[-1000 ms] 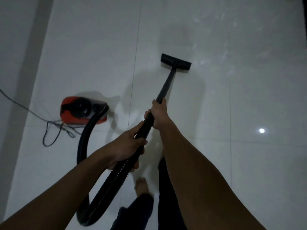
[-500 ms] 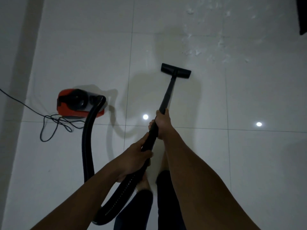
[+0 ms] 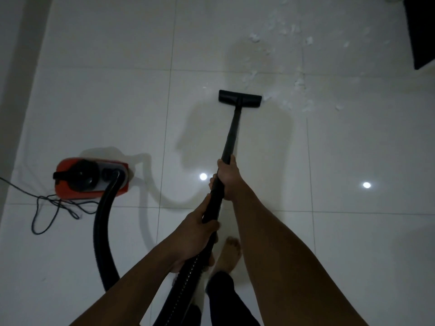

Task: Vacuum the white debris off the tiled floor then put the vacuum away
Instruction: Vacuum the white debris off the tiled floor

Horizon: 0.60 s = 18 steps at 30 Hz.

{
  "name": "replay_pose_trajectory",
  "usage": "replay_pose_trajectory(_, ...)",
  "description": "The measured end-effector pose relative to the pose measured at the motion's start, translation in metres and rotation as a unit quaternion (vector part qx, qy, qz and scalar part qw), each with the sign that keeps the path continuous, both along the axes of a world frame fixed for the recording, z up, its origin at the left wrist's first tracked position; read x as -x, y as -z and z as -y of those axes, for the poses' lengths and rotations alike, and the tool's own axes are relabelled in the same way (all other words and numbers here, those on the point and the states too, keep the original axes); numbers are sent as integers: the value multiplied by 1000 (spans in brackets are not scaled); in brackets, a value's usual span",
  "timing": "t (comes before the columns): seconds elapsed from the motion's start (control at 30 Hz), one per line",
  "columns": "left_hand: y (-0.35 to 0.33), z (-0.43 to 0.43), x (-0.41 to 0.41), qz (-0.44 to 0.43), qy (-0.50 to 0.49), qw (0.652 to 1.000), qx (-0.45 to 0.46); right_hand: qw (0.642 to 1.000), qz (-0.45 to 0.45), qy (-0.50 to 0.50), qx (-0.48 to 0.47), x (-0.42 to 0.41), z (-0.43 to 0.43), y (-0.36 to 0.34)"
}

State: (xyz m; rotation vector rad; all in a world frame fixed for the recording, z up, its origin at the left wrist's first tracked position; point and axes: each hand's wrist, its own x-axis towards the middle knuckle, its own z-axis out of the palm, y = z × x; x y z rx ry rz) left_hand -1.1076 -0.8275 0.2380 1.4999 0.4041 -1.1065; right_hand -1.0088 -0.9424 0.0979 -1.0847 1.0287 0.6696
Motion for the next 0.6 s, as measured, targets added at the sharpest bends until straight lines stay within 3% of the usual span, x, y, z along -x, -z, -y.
replay_pose_trajectory(0.6,13,69,-146,4,-22,1000,-7,1000,15,-8,17,-149,64,14)
